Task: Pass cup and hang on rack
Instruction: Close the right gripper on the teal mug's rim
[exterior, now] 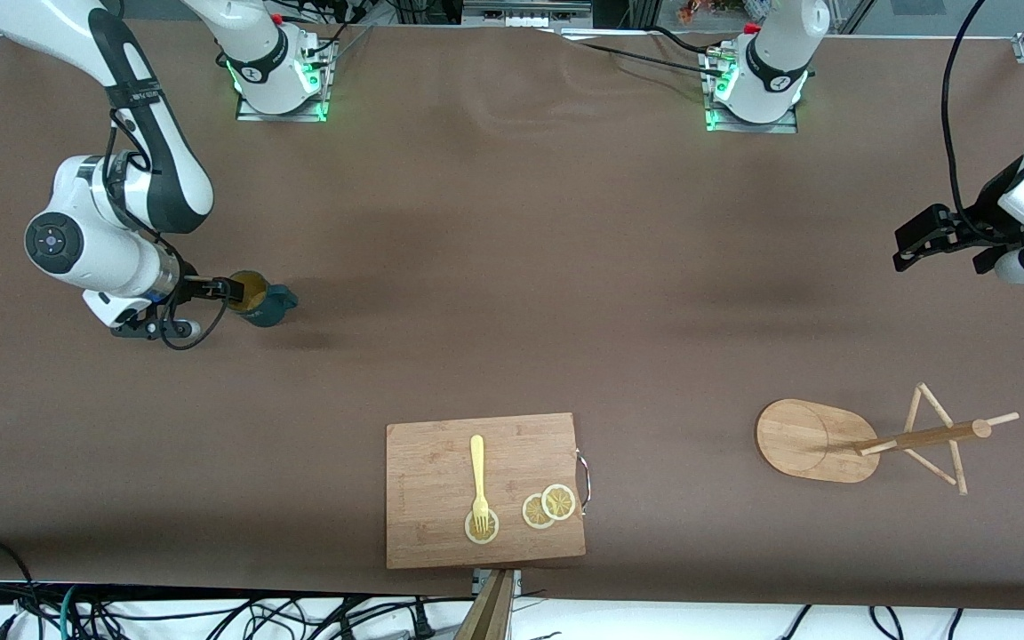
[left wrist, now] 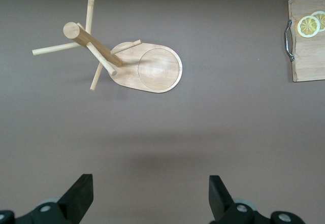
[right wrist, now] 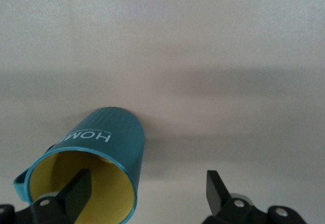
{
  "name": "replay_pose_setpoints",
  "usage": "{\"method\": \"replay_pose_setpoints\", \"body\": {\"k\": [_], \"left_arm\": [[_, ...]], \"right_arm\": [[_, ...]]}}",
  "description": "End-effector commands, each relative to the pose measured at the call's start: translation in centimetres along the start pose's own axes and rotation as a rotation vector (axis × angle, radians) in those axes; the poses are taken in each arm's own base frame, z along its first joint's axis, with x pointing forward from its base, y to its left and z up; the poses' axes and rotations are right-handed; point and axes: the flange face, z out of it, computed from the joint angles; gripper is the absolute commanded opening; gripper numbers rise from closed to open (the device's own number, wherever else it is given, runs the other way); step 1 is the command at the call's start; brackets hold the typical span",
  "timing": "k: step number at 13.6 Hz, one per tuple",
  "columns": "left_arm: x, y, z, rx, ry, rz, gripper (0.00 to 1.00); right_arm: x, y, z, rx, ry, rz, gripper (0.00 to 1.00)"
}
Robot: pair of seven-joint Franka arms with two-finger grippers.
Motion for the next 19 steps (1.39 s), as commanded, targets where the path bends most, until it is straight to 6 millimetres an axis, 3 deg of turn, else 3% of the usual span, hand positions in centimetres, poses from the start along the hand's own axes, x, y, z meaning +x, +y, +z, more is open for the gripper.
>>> {"method": "replay_pose_setpoints", "body": {"k": [1, 3, 4, 6, 7, 10, 11, 16, 18, 19], "left_arm": [[0.3, -0.2, -0.5, 0.025, 0.0, 0.022, 1.0], [0.3, -0.3, -0.5, 0.026, 0.0, 0.022, 1.0], [0.3, -0.3, -0.5, 0.024, -0.002, 0.021, 1.0], [0.3, -0.3, -0.5, 0.026, 0.0, 0.022, 1.0], [0.3, -0.3, -0.5, 0.026, 0.0, 0.022, 1.0], [0.3, -0.3, -0.5, 0.026, 0.0, 0.022, 1.0], [0.3, -0.3, -0.5, 0.026, 0.0, 0.022, 1.0], [0.3, -0.3, -0.5, 0.026, 0.0, 0.022, 1.0], [0.3, -0.3, -0.5, 0.026, 0.0, 0.022, 1.0], [0.3, -0.3, -0.5, 0.026, 0.0, 0.022, 1.0]], "right_arm": [[0.0, -0.1, 0.6, 0.011, 0.017, -0.061, 1.0], [0.1, -0.1, 0.6, 0.012, 0.02, -0.074, 0.98], [0.1, -0.1, 0.6, 0.012, 0.02, -0.072, 0.84], [0.2, -0.1, 0.5, 0.012, 0.019, -0.071, 0.47], [0.2, -0.1, 0.6, 0.012, 0.014, -0.069, 0.33], [0.2, -0.1, 0.7, 0.012, 0.007, -0.063, 0.04], [0.2, -0.1, 0.7, 0.012, 0.006, -0.062, 0.0], [0.6, -0.6, 0.1, 0.017, 0.019, -0.068, 0.0], [1.7, -0.6, -2.1, 0.022, 0.027, -0.067, 0.0], [2.6, -1.5, -4.2, 0.04, 0.029, -0.07, 0.0]]}}
